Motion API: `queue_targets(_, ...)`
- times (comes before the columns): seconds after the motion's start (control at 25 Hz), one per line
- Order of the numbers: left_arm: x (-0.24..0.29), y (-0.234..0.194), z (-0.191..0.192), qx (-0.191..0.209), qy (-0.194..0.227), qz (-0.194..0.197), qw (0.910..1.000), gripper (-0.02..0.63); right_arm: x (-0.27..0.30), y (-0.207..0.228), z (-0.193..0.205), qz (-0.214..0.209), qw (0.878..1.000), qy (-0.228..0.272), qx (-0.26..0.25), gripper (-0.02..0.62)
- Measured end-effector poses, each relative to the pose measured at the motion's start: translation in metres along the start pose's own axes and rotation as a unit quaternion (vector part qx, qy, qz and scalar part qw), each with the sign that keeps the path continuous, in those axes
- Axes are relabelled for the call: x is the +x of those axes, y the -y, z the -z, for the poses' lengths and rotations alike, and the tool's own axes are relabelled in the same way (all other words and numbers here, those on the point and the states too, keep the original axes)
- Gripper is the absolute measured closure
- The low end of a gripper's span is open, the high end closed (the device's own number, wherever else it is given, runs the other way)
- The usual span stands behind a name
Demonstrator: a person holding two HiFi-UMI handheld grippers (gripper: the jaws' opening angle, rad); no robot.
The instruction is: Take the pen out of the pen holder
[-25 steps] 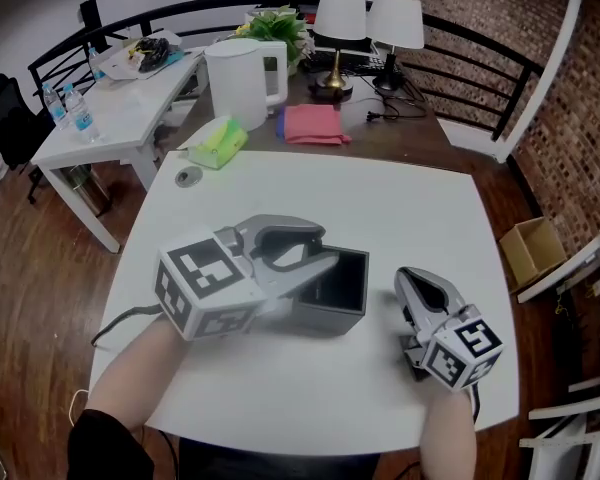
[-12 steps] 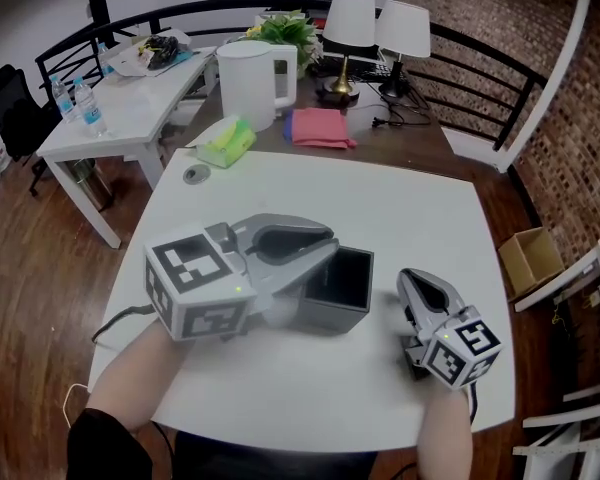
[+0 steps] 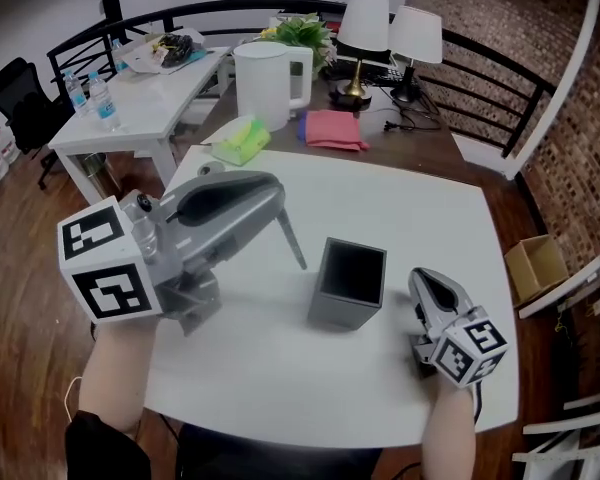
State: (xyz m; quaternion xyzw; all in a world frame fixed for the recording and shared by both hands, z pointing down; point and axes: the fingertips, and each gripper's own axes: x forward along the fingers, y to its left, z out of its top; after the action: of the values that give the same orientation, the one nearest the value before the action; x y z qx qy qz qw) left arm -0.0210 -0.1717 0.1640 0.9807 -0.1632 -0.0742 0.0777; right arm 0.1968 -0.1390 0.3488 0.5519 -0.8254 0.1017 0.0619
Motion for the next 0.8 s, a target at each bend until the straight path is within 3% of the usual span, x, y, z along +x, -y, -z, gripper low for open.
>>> queue_targets(0.08,-0.014,-0.006,0.001,-0.012,-0.008,-0.006,0.9999,0.568,0.000,0.001,0.000,0.002,1.000,0.002,-0.001,0.581)
queue_targets(0.2,-0.025,-0.016,0.034,-0.069,-0.074,0.001,0.9949,0.568,0.000,0.002,-0.001,0.005,1.000,0.007,0.000,0.581)
queue_targets(0.32,-0.025,-0.021,0.089,-0.133,-0.157,0.003,0.9787,0.568,-0.001,0.003,-0.002,0.008,1.000,0.008,0.000,0.581)
queue_targets(0.44,-0.020,-0.023,0.133,-0.171,-0.204,-0.003,0.9639,0.568,-0.002,0.003,-0.003,0.011,1.000,0.009,0.001,0.581)
queue_targets(0.8,0.006,-0.049,0.180,-0.249,-0.204,-0.046,0.9456,0.565,-0.002,0.004,-0.002,0.014,1.000,0.011,0.001,0.581)
